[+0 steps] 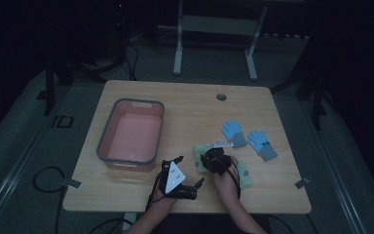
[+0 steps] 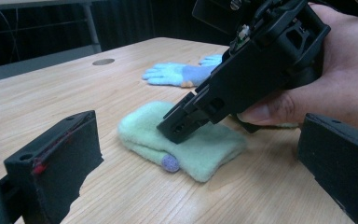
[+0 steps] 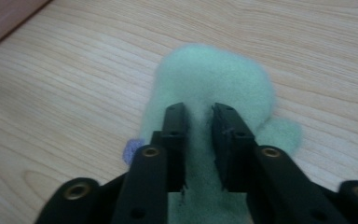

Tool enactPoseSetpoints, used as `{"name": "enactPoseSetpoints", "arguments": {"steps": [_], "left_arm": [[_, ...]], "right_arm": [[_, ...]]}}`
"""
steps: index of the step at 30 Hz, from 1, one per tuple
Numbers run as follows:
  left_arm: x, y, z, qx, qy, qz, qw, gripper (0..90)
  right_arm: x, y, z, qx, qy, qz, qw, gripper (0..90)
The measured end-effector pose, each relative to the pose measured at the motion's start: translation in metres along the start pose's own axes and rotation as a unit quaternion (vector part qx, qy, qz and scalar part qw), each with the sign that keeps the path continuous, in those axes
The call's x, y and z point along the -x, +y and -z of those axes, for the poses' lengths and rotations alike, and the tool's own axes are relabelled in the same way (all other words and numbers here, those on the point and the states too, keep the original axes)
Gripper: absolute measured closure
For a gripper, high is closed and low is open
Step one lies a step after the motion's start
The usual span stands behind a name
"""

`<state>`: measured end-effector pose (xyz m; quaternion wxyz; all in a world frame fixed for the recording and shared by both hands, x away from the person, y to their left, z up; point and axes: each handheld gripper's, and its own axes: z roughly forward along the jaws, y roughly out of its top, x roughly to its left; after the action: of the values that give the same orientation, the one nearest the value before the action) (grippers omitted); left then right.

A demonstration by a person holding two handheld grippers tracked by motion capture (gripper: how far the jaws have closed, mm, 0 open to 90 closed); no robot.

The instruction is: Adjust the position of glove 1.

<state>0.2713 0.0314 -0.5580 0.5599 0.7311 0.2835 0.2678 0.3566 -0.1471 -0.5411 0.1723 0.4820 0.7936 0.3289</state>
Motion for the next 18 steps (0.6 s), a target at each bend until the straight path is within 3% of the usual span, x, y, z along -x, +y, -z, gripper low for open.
{"name": "enactPoseSetpoints", "arguments": {"steps": [9,18], "left_arm": [[0.000,0.000,0.000,0.000,0.000,-0.001,1.0000,0.0],[0.000,0.000,0.000,-0.002,0.000,-0.001,1.0000,0.0]], "right_arm": [[0.010,0.014,0.018,0.028,0.013,0.015,0.9994,63.9],[0.031,0.025,0.031,0.027,0.023,0.033,0.9988,59.4]]}}
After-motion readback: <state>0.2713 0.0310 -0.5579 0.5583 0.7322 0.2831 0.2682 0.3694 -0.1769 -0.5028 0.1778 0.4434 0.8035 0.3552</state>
